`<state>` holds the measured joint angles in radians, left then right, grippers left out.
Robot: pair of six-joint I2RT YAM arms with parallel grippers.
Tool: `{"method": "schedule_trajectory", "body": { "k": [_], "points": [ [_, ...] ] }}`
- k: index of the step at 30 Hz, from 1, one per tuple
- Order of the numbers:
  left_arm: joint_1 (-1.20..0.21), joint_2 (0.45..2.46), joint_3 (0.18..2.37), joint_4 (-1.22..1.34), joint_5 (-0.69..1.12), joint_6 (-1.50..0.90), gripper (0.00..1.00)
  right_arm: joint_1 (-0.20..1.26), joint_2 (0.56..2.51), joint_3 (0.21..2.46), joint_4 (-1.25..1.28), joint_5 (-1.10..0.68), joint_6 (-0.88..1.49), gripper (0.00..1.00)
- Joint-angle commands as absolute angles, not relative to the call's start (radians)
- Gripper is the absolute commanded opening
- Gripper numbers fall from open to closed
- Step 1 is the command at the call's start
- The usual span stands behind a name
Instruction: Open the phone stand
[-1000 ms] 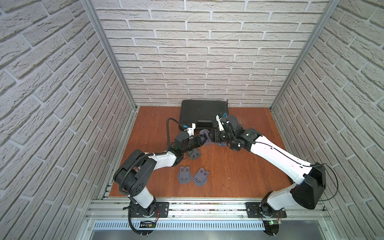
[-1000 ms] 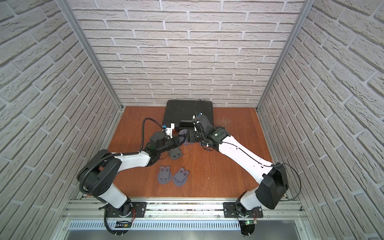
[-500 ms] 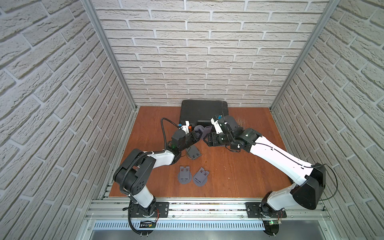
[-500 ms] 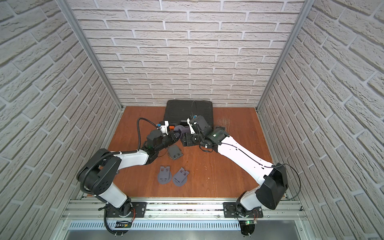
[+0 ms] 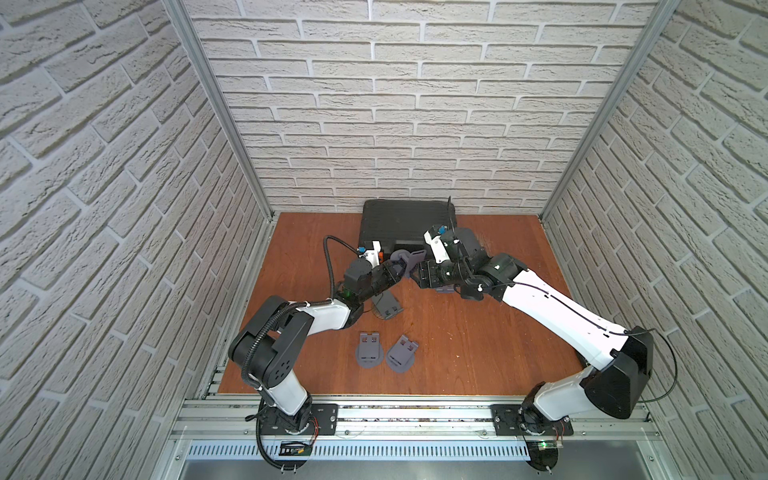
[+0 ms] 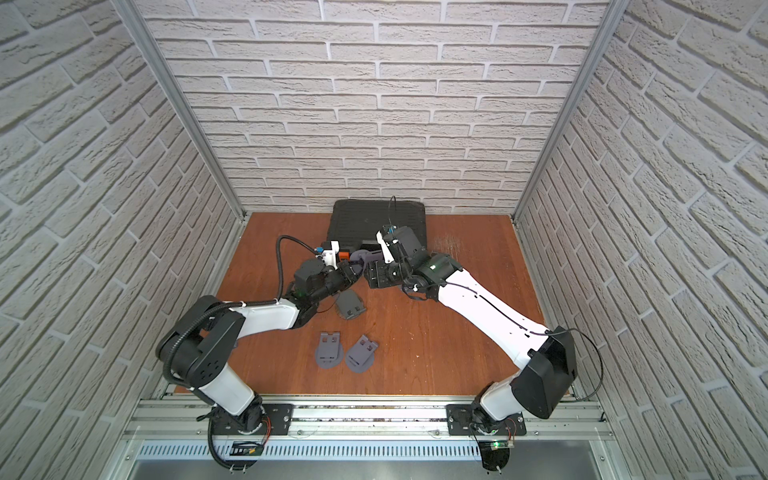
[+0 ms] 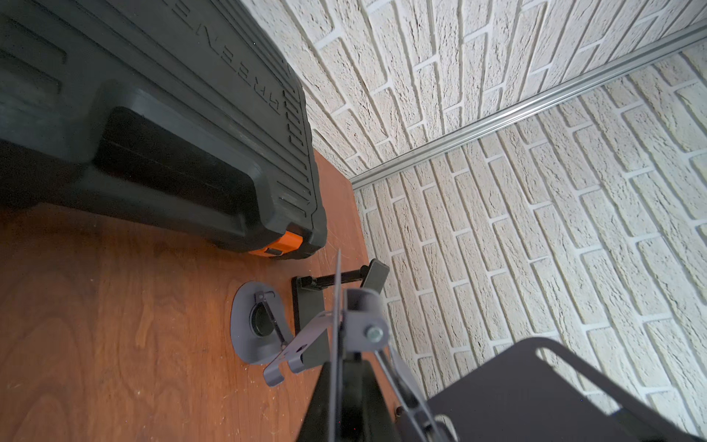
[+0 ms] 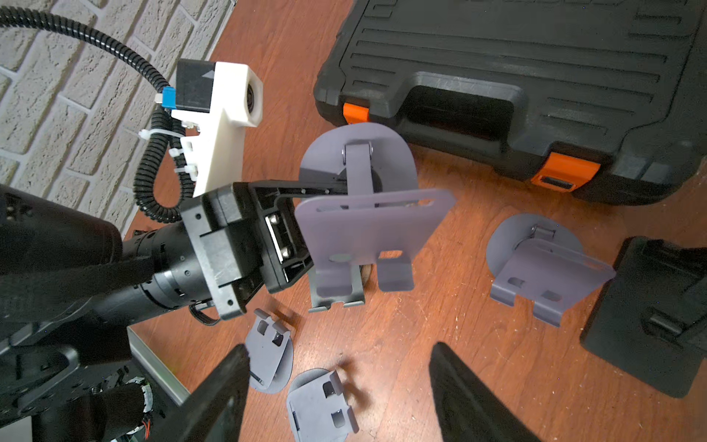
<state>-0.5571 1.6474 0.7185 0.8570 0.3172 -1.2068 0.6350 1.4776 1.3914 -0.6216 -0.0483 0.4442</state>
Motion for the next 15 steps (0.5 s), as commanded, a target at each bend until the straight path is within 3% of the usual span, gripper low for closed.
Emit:
{"method": "schedule_trajectory", "body": {
  "k": [1, 15],
  "points": [
    [-0.561, 1.631, 0.742, 0.895, 0.338, -1.197, 0.00, 0.616, 1.499, 1.417, -0.567, -0.066, 0.414, 0.75],
    [-0.581, 1.632, 0.745, 0.895, 0.343, -1.189, 0.00, 0.604, 1.638, 1.510, -0.566, -0.110, 0.400, 0.72]
  ]
}}
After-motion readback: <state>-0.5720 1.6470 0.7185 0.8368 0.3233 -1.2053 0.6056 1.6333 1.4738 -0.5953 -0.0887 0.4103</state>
